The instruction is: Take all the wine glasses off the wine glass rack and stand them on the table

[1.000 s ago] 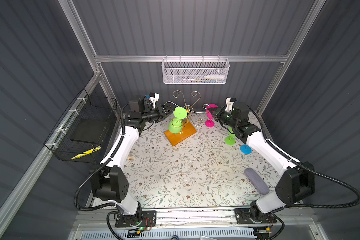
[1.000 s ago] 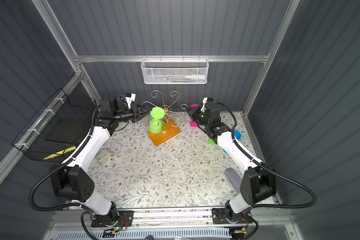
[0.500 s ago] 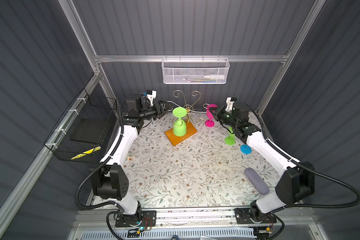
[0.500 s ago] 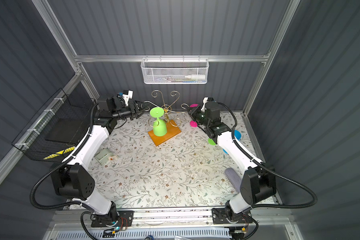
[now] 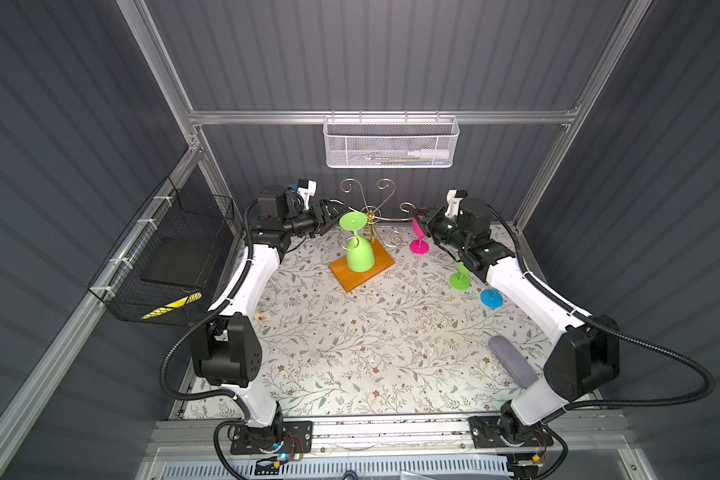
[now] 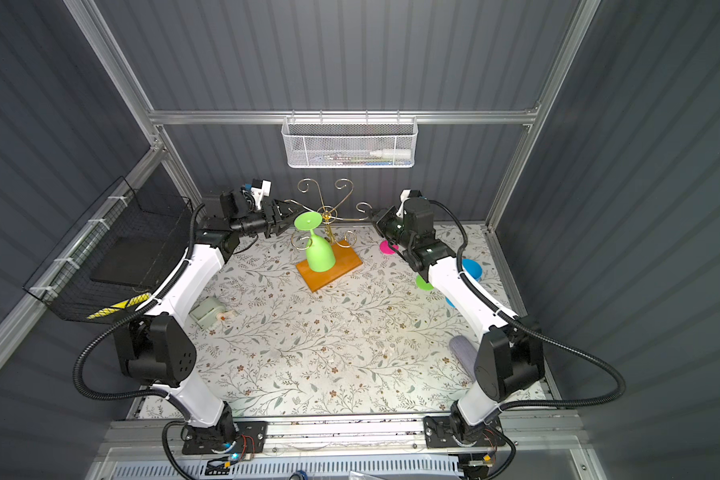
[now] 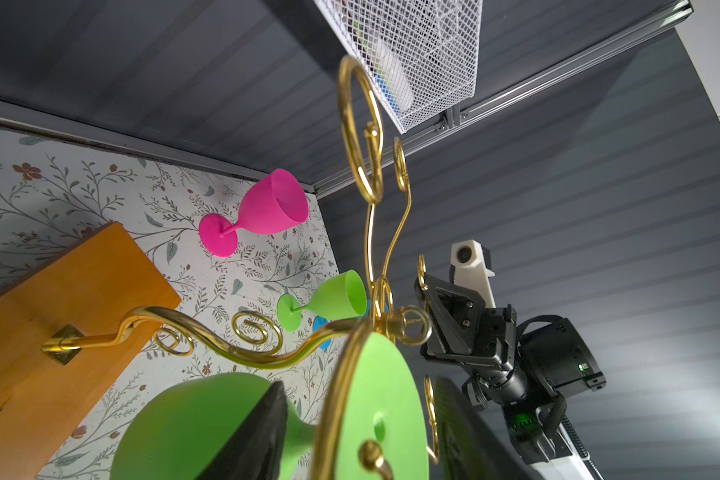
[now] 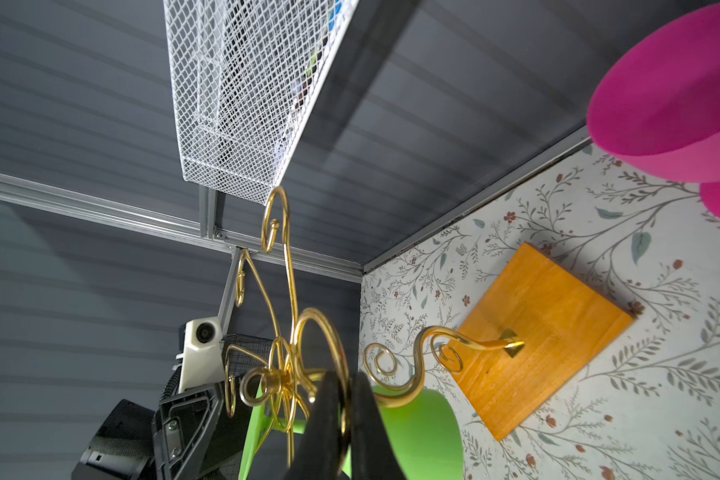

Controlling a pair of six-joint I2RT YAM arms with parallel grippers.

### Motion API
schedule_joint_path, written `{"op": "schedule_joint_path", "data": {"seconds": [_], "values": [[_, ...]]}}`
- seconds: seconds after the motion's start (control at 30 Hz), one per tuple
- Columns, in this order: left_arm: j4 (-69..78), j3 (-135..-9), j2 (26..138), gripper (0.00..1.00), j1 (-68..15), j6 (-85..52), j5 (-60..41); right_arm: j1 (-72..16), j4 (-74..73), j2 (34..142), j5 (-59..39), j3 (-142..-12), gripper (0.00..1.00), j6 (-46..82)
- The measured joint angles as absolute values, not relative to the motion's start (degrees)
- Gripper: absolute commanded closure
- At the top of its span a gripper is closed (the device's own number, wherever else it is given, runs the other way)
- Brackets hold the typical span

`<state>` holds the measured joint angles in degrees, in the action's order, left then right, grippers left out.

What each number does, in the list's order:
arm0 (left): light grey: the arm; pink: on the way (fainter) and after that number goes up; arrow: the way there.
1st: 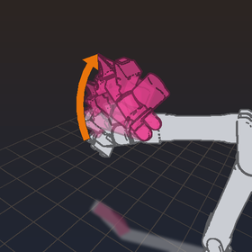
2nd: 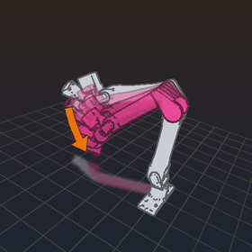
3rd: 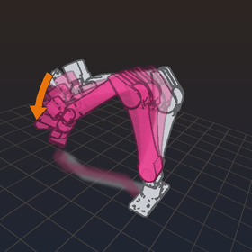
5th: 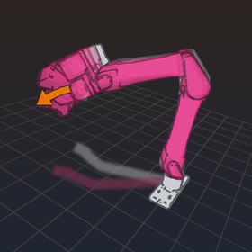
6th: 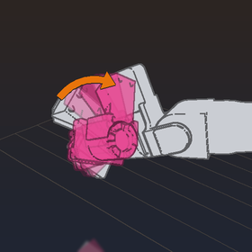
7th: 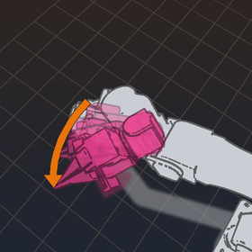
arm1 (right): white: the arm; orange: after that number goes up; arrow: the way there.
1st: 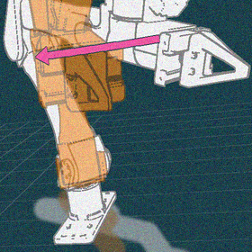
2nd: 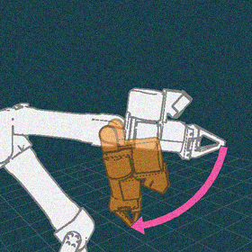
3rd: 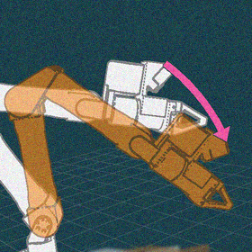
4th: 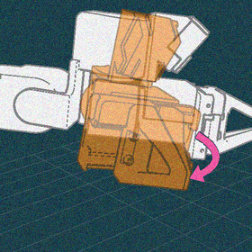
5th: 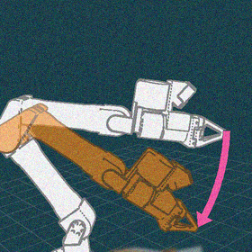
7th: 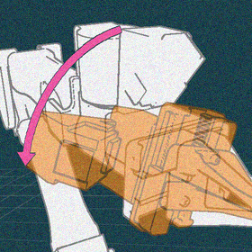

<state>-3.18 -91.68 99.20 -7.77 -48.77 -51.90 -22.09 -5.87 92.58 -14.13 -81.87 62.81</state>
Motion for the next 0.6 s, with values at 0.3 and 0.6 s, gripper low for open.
{"op": "schedule_joint_path", "data": {"seconds": [0.3,0.6], "values": [[-3.4,-93.1,100.1,0.43,-7.4,-48.8,-52.6,-22.0,-9.1,93.4,-15.0,-87.2,0.61,59.9],[-3.4,-93.9,100.5,0.44,-7.1,-48.8,-53.2,-22.0,-10.5,93.4,-16.3,-88.4,0.56,58.8]]}}
